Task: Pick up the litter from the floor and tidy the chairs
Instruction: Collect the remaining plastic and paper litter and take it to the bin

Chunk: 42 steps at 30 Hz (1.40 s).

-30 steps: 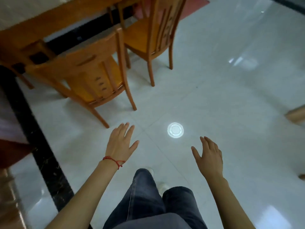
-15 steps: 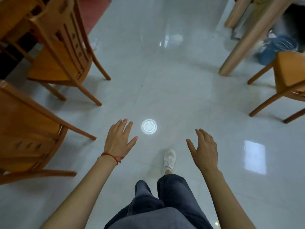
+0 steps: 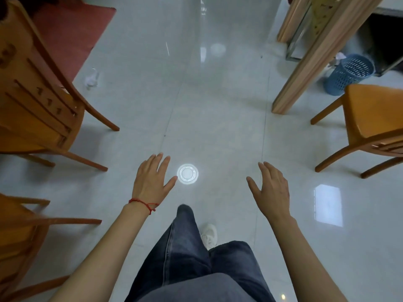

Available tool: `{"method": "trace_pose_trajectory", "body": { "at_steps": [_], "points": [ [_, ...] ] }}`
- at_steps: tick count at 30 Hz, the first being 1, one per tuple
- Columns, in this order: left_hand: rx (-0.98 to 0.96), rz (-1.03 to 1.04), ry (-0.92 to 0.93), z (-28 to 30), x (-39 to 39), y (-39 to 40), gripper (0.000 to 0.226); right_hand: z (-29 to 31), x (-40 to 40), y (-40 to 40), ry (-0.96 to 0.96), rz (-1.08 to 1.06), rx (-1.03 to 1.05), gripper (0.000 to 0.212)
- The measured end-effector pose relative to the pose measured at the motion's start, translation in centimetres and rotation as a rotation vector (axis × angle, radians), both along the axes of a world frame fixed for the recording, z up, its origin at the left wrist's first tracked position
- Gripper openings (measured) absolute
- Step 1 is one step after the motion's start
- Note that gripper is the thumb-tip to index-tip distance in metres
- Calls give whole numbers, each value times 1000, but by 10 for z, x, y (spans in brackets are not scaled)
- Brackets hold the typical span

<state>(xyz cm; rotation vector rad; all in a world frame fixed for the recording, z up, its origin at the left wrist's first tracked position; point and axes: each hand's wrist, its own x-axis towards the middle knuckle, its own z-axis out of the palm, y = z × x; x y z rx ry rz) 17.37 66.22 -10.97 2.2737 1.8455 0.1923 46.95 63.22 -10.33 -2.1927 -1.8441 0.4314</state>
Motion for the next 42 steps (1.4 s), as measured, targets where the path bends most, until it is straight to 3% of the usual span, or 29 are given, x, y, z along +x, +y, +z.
{"method": "trace_pose_trajectory", "body": {
  "at_steps": [19,28,34,42],
  "points": [
    [-46,15,-32,15,25,404,56,5,9,401,33,55,16,49],
    [-123,124,-56,7,55,545,55,2,43,583,31,156,-9,50],
    [-147,283,-81,13,61,616,83,13,52,705,-13,319,-39,52],
    [-171,468,-83,12,29,699,82,13,11,841,-17,490,-32,51]
  ]
}}
